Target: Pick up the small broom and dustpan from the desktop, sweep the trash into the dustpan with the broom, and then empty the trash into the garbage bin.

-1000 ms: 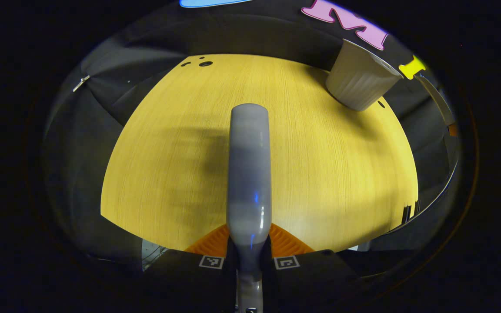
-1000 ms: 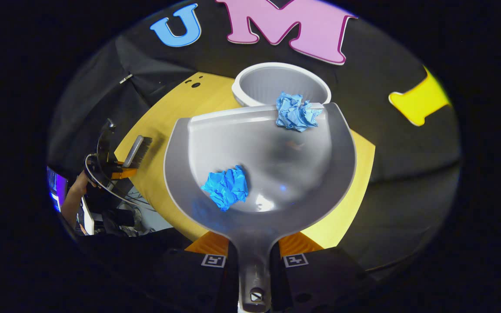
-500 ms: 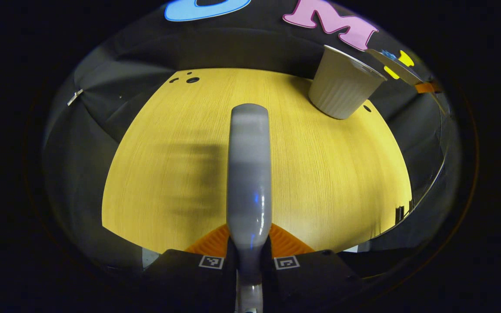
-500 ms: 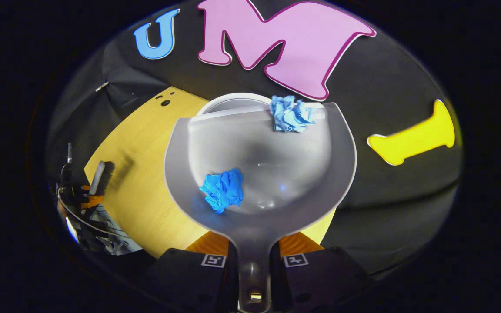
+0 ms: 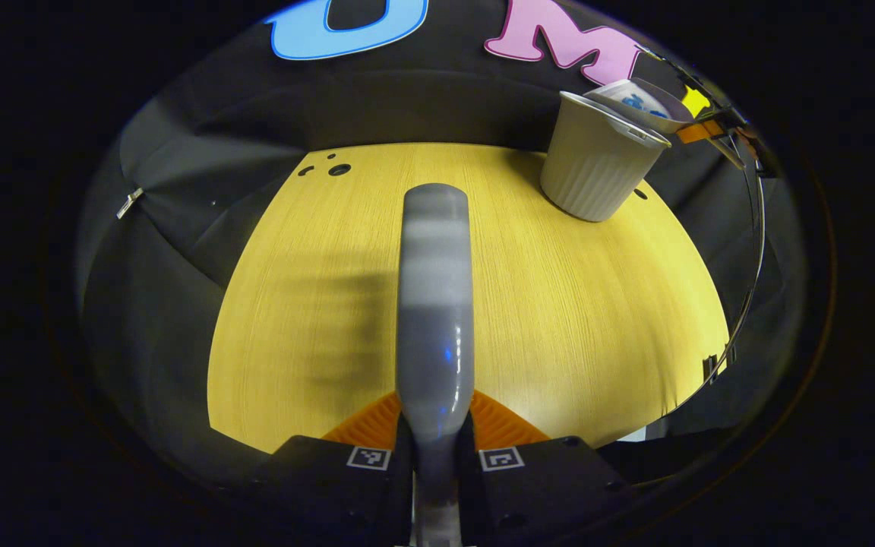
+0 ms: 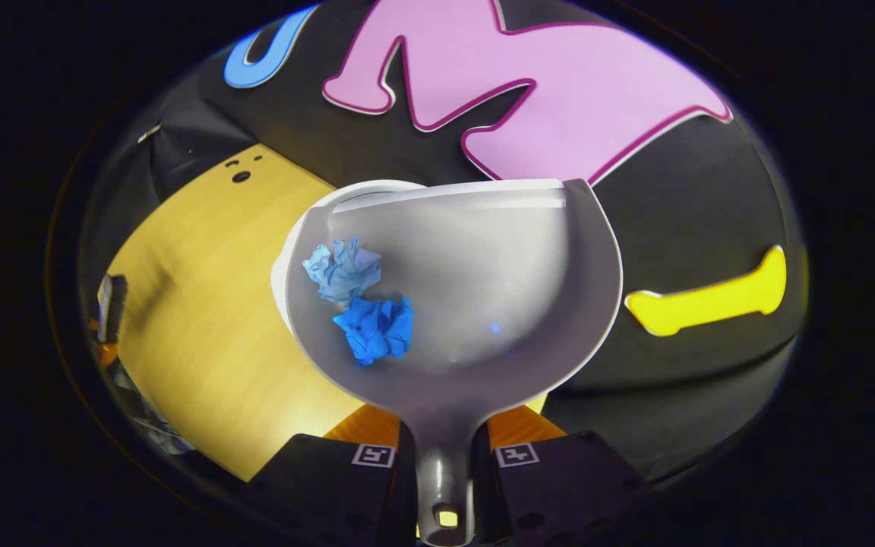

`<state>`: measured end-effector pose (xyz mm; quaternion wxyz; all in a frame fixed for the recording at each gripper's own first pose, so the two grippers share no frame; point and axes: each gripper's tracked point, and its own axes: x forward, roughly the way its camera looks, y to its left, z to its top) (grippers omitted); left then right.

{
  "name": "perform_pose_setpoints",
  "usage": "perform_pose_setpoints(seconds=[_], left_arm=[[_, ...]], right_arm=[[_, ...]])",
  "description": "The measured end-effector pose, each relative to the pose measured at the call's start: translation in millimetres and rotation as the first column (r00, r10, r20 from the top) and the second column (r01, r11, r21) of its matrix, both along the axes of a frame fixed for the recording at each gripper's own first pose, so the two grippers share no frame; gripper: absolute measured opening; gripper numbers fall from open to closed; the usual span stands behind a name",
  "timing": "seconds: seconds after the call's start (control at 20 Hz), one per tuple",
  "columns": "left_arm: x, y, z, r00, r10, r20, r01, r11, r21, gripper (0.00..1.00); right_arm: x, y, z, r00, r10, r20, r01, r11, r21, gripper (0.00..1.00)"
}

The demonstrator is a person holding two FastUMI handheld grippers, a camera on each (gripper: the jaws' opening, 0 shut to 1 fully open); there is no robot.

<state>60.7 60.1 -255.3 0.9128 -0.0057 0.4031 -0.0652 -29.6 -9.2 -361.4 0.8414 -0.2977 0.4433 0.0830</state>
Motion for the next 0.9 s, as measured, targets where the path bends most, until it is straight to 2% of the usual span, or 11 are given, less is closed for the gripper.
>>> perform_pose_setpoints(seconds=[0.1, 0.15, 0.35, 0.45, 0.5, 0.65, 0.9], left_arm=[[-2, 0, 1, 1.000, 0.010, 0.004, -0.010, 1.000, -0.018, 0.31], [-4, 1, 2, 1.000, 0.015, 0.005, -0.015, 1.000, -0.027, 0.28], [-8, 2, -1, 0.999, 0.036, -0.010, -0.037, 0.997, -0.061, 0.28], [-16, 6, -4, 0.999, 0.049, -0.011, -0.050, 0.996, -0.072, 0.28], [-18, 8, -5, 0.998, 0.055, -0.013, -0.056, 0.996, -0.076, 0.31], [-21, 10, -9, 0.998, 0.066, -0.024, -0.067, 0.994, -0.081, 0.28], [-29, 12, -13, 0.997, 0.072, -0.034, -0.074, 0.995, -0.066, 0.28]], right_arm=[[-1, -1, 2, 0.999, 0.030, 0.042, -0.026, 0.997, -0.079, 0.33], [4, -2, 1, 0.997, 0.039, 0.062, -0.031, 0.993, -0.112, 0.33], [7, -16, 3, 0.987, 0.036, 0.157, 0.009, 0.960, -0.279, 0.33], [10, -21, -2, 0.981, 0.088, 0.172, -0.015, 0.923, -0.384, 0.33], [14, -23, -3, 0.977, 0.131, 0.170, -0.044, 0.897, -0.441, 0.33], [25, -29, -1, 0.953, 0.245, 0.177, -0.102, 0.813, -0.573, 0.33], [31, -37, 4, 0.918, 0.335, 0.214, -0.118, 0.744, -0.658, 0.33]])
